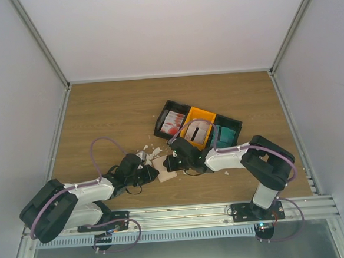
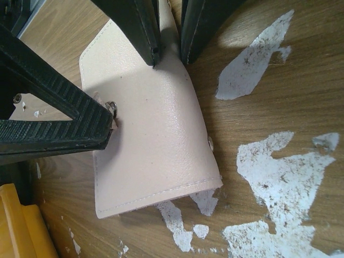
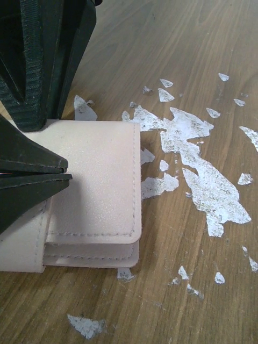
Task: Put the credit cards into the card holder
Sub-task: Close the card holder at the center of the board.
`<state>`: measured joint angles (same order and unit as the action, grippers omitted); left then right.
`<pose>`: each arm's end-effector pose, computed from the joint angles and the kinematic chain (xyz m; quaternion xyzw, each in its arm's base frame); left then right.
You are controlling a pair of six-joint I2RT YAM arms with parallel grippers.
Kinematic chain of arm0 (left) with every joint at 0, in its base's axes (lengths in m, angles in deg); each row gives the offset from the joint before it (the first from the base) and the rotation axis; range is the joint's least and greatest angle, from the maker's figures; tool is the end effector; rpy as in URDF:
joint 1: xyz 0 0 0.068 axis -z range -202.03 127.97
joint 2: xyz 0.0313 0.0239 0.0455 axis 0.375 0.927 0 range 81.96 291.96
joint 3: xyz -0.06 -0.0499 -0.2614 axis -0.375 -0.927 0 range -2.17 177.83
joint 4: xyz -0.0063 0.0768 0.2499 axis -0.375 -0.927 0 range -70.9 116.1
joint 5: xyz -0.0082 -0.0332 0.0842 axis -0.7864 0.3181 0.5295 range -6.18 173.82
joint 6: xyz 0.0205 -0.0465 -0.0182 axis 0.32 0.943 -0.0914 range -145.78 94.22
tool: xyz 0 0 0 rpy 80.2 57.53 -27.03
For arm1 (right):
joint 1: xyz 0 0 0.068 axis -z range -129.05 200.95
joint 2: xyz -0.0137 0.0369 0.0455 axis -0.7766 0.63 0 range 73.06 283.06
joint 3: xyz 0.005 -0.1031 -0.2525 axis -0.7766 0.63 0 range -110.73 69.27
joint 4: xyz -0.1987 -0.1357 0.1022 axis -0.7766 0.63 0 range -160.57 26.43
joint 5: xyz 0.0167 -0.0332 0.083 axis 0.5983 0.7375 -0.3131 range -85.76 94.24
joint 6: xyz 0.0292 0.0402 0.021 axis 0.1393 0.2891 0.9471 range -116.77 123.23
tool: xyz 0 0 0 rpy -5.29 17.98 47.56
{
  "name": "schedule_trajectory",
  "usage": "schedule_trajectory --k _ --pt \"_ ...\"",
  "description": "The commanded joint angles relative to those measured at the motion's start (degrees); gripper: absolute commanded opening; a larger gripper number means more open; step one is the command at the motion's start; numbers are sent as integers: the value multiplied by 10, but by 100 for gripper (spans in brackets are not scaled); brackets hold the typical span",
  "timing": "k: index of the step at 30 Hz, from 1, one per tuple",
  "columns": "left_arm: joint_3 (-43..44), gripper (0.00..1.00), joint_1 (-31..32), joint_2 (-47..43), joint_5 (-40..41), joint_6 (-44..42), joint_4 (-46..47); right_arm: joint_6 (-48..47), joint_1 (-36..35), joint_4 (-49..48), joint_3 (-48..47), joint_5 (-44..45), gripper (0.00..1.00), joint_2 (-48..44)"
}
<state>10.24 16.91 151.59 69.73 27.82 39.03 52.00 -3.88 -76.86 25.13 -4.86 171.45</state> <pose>0.1416 -0.1254 0.1116 -0.0695 0.9131 -0.3566 0.1848 0.1817 0.2676 0.1298 -0.0776 0.9277 0.3267 0.1629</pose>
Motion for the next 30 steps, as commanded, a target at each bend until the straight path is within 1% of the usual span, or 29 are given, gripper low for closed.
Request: schedule_trajectory --k 1,9,14,21,27,30 --pt "-13 15 2 22 0 2 7 17 -18 99 52 -59 1 49" --pt "-12 15 2 33 -3 0 11 18 -21 91 53 -65 0 56" --pt "-15 15 2 30 -1 2 11 5 -18 102 34 -62 0 9" --pt "-16 15 2 28 0 1 10 5 5 81 18 -105 1 -44" --pt "-15 15 2 30 -4 -1 13 4 21 65 23 -132 1 -43" --pt "-16 15 2 29 -5 -3 12 7 24 42 29 -141 0 -42"
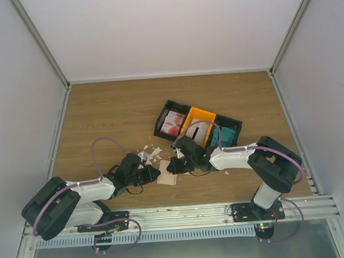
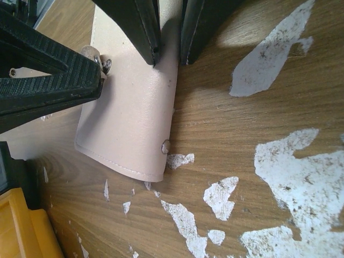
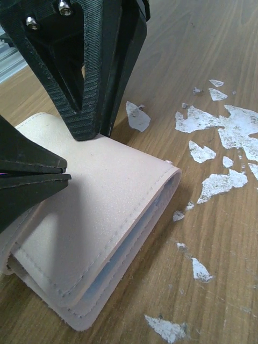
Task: Put the credit cards into the card holder
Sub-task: Close the card holder at the center of the board.
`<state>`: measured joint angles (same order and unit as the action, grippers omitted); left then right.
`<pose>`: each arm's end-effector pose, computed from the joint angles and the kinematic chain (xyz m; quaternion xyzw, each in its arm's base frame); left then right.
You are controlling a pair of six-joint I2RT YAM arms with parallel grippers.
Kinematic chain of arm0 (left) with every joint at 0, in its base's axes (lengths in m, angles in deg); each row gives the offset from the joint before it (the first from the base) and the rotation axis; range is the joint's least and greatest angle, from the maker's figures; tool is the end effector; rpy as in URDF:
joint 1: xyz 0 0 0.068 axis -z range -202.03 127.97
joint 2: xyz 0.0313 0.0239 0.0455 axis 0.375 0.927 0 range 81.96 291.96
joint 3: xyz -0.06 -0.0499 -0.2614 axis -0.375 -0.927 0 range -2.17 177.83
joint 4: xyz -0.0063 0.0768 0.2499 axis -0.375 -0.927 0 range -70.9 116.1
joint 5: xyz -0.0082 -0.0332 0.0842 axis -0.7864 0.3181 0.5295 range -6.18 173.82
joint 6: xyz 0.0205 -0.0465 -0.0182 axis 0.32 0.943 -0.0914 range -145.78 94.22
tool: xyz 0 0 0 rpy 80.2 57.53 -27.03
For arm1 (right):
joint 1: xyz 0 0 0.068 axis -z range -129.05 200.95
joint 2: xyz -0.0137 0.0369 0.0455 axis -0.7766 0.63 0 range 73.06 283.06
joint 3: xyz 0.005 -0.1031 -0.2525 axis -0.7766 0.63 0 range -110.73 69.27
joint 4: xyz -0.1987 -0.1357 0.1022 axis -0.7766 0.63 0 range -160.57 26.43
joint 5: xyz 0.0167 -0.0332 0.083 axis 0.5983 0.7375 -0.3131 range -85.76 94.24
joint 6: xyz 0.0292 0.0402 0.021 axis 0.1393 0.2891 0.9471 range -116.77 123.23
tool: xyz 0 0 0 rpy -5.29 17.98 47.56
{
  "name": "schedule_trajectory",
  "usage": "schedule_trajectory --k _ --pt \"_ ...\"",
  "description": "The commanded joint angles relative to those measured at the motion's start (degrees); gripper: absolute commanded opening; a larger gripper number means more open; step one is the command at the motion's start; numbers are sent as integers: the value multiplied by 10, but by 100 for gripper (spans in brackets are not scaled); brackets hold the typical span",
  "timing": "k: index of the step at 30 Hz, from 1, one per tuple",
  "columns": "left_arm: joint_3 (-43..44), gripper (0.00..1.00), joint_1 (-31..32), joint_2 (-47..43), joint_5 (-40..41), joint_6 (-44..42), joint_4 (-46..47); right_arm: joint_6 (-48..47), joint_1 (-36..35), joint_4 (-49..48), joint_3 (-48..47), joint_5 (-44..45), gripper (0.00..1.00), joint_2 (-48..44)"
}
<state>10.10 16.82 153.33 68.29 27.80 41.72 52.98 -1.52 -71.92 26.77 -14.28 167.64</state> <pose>0.1433 -0.1275 0.1096 -0.0639 0.9096 -0.3683 0.1811 0.1781 0.2505 0.1368 -0.0761 0.9281 0.3532 0.0902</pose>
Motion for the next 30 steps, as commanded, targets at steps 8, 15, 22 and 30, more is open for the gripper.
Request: schedule_trajectory --k 8,15,22,30 --pt "-16 15 3 14 6 -2 -11 -2 4 -29 25 -65 0 1" --pt "-14 14 3 26 7 -4 -11 -3 4 -51 50 -97 1 -12" --pt "-14 13 4 33 6 -4 -11 -18 5 -61 48 -114 1 0" --pt "-6 16 4 -15 2 -11 -31 -26 5 -52 42 -99 1 8"
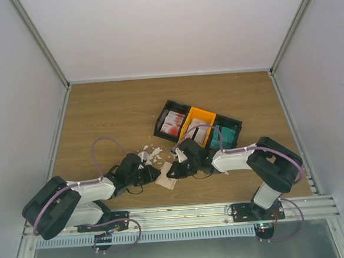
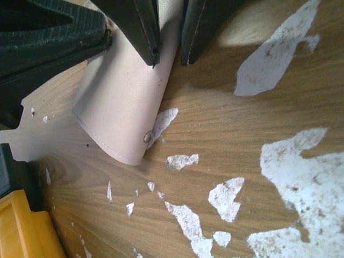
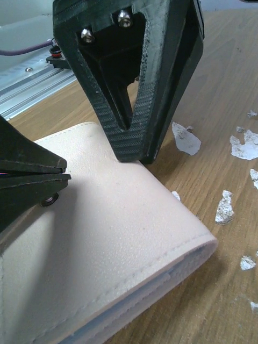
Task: Put the credit cards into the card holder
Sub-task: Close the card holder at the center of the board.
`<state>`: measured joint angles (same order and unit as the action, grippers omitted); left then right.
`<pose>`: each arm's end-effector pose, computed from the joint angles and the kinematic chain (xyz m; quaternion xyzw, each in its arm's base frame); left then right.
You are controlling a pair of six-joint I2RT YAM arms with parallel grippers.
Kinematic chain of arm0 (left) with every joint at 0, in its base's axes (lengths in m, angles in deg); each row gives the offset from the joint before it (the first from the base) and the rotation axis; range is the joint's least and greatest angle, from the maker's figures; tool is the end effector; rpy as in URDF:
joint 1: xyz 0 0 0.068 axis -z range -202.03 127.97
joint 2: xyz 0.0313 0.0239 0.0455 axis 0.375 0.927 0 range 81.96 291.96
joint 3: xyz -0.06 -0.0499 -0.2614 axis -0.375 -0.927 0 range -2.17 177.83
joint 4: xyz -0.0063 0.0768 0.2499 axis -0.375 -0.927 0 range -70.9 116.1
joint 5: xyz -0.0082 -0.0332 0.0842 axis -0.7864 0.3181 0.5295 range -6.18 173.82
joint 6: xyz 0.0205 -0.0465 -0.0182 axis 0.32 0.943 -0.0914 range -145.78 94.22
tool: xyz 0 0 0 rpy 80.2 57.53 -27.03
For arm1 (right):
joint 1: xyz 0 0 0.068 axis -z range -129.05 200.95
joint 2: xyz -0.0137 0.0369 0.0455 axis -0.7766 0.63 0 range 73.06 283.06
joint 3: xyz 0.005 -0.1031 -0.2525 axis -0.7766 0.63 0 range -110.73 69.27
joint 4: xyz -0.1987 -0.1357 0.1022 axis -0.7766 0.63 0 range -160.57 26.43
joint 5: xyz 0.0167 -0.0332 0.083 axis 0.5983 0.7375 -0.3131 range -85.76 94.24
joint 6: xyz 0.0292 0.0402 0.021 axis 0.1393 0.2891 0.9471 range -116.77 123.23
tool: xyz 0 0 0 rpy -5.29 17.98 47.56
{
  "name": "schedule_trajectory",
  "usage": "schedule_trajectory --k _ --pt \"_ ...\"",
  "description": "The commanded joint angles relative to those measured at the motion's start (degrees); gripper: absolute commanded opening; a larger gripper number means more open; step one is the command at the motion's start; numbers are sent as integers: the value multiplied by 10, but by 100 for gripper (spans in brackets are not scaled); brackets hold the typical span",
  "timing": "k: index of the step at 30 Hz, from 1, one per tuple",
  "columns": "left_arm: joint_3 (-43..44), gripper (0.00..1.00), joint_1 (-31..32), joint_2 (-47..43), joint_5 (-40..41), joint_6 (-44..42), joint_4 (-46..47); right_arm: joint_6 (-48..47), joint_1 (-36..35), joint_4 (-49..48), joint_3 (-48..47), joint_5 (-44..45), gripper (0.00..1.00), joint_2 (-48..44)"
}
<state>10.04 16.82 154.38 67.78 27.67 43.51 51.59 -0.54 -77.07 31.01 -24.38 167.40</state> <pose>0.1446 -0.1289 0.1087 -0.0600 0.9071 -0.3744 0.1824 0.1702 0.2412 0.1267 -0.1102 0.9067 0.4054 0.0380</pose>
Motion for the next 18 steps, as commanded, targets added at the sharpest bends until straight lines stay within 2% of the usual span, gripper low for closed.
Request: schedule_trajectory --k 1,6,10,18 --pt "-1 17 4 -36 9 -13 -62 -12 -5 8 -2 11 0 11" --pt "6 23 4 -94 12 -23 -112 -9 -2 12 -5 36 0 -16" --pt "4 33 4 -134 -7 -36 -132 -9 1 20 -9 63 1 -47" --pt "-15 36 4 -126 -38 -42 -123 -25 4 26 -8 82 1 -42"
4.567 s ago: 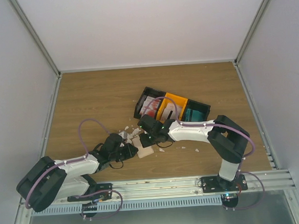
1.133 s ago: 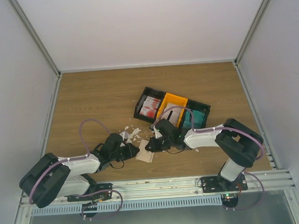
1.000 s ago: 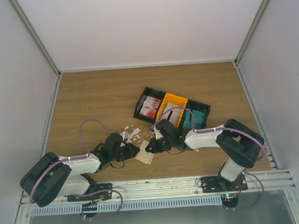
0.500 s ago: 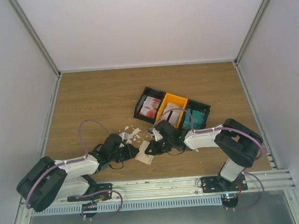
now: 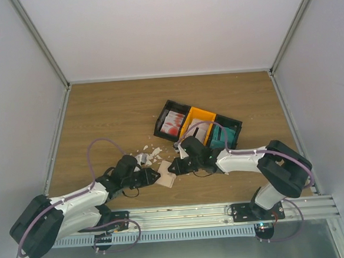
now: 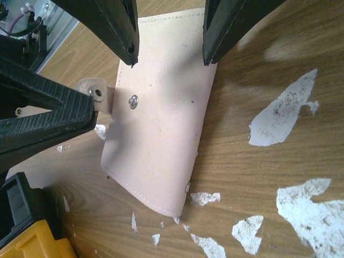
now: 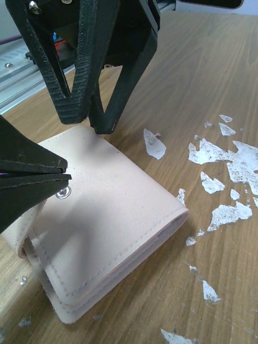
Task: Put the credit cards into the card holder
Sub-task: Close the card holder at the center of the board.
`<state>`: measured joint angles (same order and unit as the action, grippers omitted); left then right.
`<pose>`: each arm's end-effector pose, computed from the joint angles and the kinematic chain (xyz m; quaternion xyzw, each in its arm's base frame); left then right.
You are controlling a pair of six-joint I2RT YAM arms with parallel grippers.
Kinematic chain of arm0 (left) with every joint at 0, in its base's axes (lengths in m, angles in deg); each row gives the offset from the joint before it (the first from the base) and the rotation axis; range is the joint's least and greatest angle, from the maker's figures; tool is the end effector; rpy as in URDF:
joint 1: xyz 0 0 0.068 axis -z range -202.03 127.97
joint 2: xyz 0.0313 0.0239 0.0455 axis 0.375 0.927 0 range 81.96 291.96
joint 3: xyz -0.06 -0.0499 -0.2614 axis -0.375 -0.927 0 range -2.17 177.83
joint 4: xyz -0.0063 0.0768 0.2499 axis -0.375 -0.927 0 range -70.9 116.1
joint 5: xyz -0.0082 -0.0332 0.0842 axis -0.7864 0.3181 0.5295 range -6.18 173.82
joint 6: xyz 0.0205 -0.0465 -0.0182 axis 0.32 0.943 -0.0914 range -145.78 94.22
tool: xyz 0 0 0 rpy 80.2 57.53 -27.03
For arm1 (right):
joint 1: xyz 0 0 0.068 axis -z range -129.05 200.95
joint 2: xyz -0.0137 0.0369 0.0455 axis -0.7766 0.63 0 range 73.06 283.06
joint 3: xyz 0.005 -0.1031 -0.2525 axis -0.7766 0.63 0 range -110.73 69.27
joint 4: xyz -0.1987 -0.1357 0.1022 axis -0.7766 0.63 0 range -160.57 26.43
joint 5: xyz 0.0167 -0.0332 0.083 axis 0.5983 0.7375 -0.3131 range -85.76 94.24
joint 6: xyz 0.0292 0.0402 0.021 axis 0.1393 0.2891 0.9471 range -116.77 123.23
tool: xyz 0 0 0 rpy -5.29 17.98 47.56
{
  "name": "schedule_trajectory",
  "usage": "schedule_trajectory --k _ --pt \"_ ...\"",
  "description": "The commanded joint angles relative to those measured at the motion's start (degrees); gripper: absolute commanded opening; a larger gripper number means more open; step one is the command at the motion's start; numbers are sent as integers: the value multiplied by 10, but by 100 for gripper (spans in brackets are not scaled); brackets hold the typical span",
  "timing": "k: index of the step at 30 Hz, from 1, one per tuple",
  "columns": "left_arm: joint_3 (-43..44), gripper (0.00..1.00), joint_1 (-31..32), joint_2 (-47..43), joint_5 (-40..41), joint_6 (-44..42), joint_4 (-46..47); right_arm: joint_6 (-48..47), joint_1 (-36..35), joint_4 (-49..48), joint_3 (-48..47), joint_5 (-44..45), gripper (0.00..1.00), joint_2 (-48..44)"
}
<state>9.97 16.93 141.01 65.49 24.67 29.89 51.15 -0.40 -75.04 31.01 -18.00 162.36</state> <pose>0.1285 -0.1181 0.1282 -0.0277 0.9076 -0.3801 0.1763 0.1712 0.2357 0.1470 -0.0986 0.9091 0.3926 0.0986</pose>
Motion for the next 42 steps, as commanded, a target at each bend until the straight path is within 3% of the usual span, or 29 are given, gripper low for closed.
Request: schedule_trajectory --k 1,13,22,42 --pt "-15 36 3 13 -16 -14 17 -24 3 7 -12 20 0 13" --pt "-14 25 5 59 -10 -20 24 -40 2 2 -49 14 1 57" --pt "-12 23 5 64 0 -15 24 -47 1 13 -49 -3 0 65" --pt "-19 21 8 70 6 -4 35 -39 1 15 -54 53 1 53"
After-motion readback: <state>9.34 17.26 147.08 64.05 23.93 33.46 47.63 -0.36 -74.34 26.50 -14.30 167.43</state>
